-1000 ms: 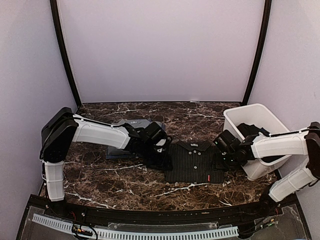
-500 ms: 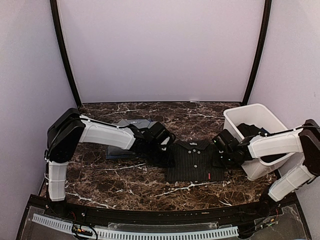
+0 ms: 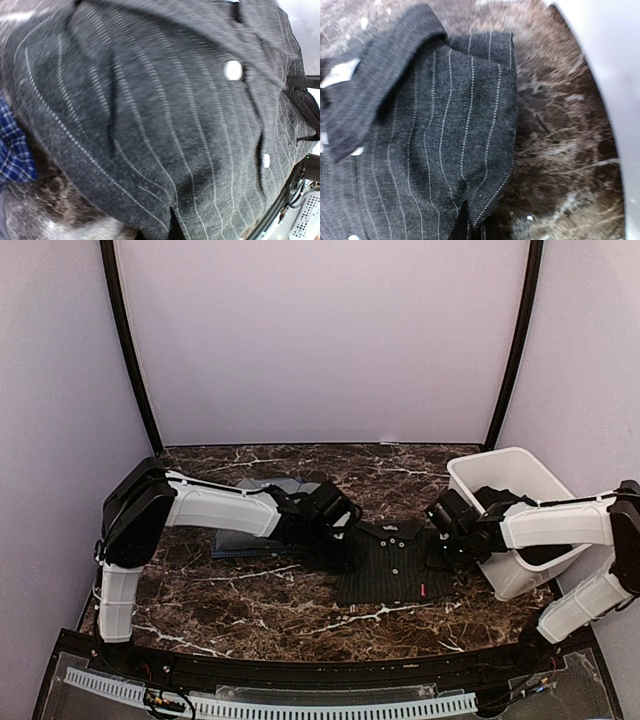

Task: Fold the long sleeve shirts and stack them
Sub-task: Pick up the square-folded shirt from the center of the board.

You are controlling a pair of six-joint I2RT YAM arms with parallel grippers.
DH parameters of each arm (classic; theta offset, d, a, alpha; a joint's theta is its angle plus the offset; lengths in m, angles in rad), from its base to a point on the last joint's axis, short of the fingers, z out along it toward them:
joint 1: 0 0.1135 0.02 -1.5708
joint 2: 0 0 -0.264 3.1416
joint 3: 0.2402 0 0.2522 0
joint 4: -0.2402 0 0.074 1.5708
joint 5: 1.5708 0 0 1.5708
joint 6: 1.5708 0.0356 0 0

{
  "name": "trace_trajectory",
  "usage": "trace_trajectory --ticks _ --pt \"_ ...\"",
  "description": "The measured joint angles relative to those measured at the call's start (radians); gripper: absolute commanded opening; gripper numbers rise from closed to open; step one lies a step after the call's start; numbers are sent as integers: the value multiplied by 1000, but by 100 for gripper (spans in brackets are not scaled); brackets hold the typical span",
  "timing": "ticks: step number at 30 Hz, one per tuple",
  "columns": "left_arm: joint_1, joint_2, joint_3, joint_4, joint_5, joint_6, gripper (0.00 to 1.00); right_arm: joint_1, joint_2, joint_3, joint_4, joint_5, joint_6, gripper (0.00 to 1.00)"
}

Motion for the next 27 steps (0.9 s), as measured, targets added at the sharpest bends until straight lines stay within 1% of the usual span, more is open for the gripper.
trace_trajectory --ticks 9,15,21,27 --pt "-27 -3 113 -43 -6 39 0 0 -131 110 -121 26 -24 0" --pt "-23 -27 196 -109 -40 75 0 0 -138 207 -154 32 -55 0" --pt "21 -112 211 -164 -67 97 0 3 -72 363 -158 23 -99 0" --pt "136 -225 180 -197 -76 121 0 26 107 558 -85 -4 -137 0"
